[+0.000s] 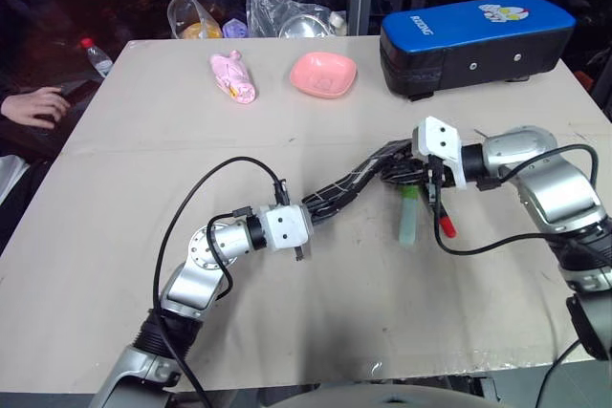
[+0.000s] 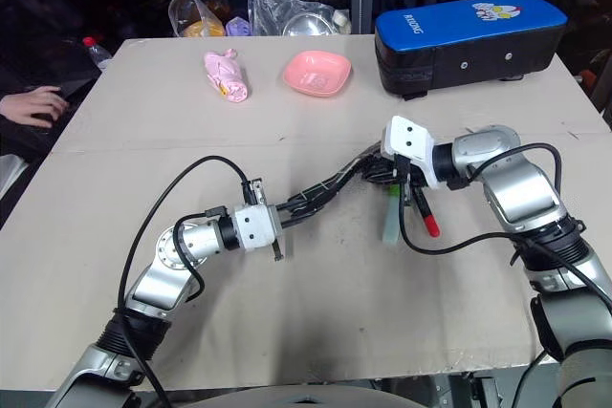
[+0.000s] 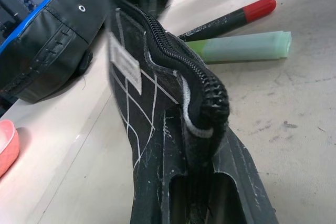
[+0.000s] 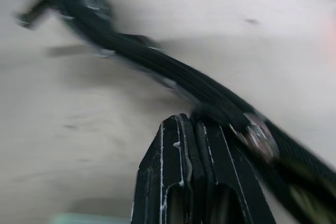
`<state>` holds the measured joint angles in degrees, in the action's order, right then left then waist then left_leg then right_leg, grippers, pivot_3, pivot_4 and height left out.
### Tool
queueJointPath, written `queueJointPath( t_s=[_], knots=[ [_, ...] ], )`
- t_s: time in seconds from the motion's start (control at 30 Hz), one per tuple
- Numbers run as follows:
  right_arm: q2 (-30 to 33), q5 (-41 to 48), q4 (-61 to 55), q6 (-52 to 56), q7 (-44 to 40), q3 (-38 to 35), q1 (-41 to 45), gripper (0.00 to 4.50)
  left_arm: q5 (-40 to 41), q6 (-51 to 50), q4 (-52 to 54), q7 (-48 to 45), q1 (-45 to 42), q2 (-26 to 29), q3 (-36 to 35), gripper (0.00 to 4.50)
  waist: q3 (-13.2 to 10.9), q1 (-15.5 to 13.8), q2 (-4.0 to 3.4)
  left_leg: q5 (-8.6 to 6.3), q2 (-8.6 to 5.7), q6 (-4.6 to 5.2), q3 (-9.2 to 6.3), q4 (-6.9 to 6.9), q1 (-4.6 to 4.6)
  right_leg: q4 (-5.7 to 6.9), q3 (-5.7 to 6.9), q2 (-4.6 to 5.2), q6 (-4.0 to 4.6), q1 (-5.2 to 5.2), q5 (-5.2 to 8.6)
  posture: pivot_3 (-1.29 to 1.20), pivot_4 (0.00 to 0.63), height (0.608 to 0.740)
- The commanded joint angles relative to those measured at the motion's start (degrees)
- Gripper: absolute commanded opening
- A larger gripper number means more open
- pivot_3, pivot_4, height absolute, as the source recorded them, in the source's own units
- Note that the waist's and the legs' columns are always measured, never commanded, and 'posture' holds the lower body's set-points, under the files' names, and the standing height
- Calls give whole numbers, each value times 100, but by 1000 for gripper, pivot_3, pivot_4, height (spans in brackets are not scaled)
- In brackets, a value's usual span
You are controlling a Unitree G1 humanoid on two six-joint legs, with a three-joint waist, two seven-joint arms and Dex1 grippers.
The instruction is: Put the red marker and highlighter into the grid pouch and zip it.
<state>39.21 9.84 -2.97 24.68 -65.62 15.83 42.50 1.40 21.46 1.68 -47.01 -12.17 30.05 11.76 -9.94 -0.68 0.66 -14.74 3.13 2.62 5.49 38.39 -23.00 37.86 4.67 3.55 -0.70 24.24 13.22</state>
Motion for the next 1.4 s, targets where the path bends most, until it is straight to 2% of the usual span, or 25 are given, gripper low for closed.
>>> queueJointPath(
  t_s=[0.03, 0.57, 1.4],
  knots=[
    [1, -77, -183, -160, 63, -118, 183, 46, 65, -119, 239, 106, -72, -133, 19, 0, 0, -7, 0, 0, 0, 0, 0, 0, 0, -1, 0, 0, 0, 0, 0, 0, 150, 740],
    [-108, -660, -529, -899, -112, 406, 171, 46, -20, -271, 189, 205, -204, -516, 116, 0, 0, 0, 0, 0, -1, 0, 0, 1, -2, 0, 1, 0, -1, 0, 0, 0, 150, 740],
    [103, -263, -847, -1326, -1023, 357, -209, 46, -41, -260, 63, 296, -200, -506, 93, 0, 0, -4, 0, 0, -1, 0, -1, 2, -1, 0, 1, 0, 0, 0, 0, 0, 150, 740]
  ],
)
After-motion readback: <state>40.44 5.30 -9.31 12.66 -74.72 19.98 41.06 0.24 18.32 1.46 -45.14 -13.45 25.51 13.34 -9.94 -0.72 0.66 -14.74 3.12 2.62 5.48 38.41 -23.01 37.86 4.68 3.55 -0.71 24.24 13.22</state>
